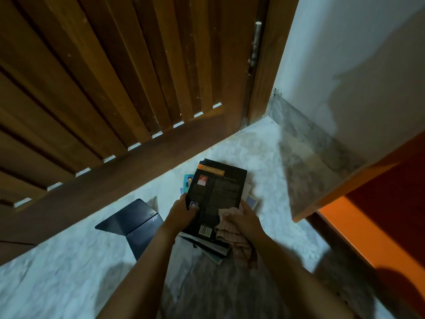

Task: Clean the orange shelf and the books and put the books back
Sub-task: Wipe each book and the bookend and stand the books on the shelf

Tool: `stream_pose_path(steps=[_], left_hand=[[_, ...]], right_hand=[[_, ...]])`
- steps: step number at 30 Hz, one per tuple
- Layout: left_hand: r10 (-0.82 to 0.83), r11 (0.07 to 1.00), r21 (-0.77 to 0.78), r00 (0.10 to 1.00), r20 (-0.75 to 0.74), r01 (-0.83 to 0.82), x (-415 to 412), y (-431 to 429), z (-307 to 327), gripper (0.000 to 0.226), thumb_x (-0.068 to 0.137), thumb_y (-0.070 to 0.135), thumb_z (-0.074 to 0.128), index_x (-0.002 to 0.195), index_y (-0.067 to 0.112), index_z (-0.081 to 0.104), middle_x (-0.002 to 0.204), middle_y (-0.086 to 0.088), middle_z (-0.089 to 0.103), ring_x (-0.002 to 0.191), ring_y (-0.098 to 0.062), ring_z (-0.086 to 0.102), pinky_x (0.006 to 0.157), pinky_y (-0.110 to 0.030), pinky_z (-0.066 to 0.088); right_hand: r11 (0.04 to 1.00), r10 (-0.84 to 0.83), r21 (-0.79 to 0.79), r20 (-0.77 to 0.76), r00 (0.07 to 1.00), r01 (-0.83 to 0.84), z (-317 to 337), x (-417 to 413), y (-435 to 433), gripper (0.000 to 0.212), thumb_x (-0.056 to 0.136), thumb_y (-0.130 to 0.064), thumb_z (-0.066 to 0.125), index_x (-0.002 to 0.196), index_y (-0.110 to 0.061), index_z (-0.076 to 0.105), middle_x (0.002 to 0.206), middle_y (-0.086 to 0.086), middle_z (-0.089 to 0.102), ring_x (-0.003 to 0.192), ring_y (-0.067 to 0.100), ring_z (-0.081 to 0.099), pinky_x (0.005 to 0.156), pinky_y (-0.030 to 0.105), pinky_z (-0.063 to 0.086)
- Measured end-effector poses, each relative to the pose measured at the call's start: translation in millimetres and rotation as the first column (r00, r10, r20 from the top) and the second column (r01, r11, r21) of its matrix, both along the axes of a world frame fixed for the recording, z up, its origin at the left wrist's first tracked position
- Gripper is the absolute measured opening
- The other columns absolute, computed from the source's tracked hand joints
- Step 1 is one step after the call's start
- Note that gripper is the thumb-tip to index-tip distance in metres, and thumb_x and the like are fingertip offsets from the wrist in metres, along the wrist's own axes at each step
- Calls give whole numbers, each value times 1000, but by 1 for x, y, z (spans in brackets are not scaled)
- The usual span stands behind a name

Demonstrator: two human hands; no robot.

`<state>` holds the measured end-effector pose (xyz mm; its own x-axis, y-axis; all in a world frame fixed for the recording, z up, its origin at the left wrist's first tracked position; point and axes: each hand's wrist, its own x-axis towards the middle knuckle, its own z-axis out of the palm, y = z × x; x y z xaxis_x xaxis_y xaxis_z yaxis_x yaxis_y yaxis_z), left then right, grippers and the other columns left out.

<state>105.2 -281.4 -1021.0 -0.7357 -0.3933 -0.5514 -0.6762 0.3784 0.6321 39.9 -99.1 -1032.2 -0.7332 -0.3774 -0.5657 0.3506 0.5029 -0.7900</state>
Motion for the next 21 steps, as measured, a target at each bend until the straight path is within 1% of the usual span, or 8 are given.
stream_pose_path(steps=[2,6,10,12,14,17,19,21], left_hand=[[33,999,42,999,-17,-32,-1,1,-5,51,92,22,58,136,9,34,133,-11,52,118,-25,53,89,-28,40],[76,996,-27,991,-107,-80,0,6,-8,50,89,17,63,132,5,41,128,-13,55,113,-22,54,85,-24,36],[170,979,-77,968,-184,-187,2,8,-9,48,85,10,65,129,4,46,128,-15,57,116,-27,54,87,-27,37],[225,968,-57,947,-231,-244,3,9,-9,45,86,7,64,127,3,48,126,-16,58,115,-28,55,88,-28,38],[304,948,-11,914,-270,-318,1,10,-5,41,87,7,62,126,4,47,124,-17,58,112,-29,56,89,-30,41],[425,905,119,856,-295,-408,-7,10,5,42,88,11,63,125,10,45,122,-16,59,107,-30,59,94,-40,48],[457,889,190,832,-316,-416,-12,11,13,43,88,13,63,126,13,44,118,-15,60,102,-29,61,92,-43,50],[451,892,214,814,-365,-398,-16,12,21,45,87,13,64,127,12,44,119,-13,60,105,-29,60,93,-44,50]], right_hand=[[1000,-20,3,-19,1000,20,-1,1,-2,49,86,-19,64,131,-26,45,119,-3,55,103,14,51,83,24,41],[998,-50,21,-91,995,52,-3,7,1,51,87,-13,62,133,-22,43,112,-4,50,98,8,44,81,18,38],[995,-101,-1,-126,987,102,-4,10,-3,51,84,-8,63,130,-22,45,102,-11,50,99,8,51,65,6,34],[992,-130,-18,-154,980,128,-4,12,-9,54,83,-9,65,131,-24,45,109,-7,56,109,16,55,73,13,41],[989,-150,-16,-190,970,150,-3,14,-11,52,83,-8,63,129,-25,45,112,-6,56,110,16,53,82,21,43],[985,-173,-40,-261,950,169,5,16,-7,48,84,-5,62,122,-29,46,100,-16,54,100,9,53,74,12,40],[986,-166,-47,-326,931,160,14,14,-4,60,82,-9,65,136,-24,42,114,-7,57,105,9,52,77,10,39],[991,-134,-51,-391,911,124,27,9,-1,68,79,-22,66,141,-24,39,121,-2,56,109,12,54,81,16,40]])
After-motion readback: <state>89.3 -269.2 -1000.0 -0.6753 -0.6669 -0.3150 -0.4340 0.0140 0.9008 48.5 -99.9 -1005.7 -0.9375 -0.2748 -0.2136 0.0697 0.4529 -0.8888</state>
